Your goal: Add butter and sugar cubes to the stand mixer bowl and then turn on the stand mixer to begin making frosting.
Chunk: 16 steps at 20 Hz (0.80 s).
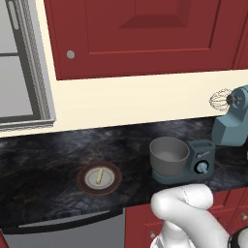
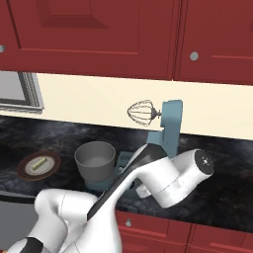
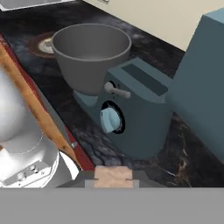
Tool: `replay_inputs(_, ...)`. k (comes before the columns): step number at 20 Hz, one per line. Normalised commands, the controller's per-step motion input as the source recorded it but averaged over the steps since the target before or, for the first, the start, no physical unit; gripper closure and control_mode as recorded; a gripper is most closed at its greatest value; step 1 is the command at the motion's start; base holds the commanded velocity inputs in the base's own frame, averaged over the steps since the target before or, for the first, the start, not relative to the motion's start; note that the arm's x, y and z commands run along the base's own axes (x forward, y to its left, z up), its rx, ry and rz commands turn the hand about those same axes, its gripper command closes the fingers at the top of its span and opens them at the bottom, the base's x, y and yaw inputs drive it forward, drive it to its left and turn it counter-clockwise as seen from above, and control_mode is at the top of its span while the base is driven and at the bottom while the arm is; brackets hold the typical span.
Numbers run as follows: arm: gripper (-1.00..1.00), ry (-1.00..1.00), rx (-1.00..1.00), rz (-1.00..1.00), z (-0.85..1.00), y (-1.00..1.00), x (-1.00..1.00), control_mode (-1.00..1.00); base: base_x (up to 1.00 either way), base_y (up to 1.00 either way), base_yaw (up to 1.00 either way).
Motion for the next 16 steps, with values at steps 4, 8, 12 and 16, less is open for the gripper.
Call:
replay_inputs(4,1.00,0.00,-0.10,-0.15,0.40,0.60,-0.22,-1.00,0.00,0.00,0.00)
replay_inputs(8,1.00,0.04,-0.08,-0.19,0.32,0.59,-0.24,-1.00,0.00,0.00,0.00)
replay_inputs(12,1.00,0.10,-0.10,-0.20,0.25,0.60,-0.15,-1.00,0.00,0.00,0.00)
replay_inputs(16,1.00,0.12,-0.13,-0.18,0.24,0.60,-0.11,-1.00,0.00,0.00,0.00)
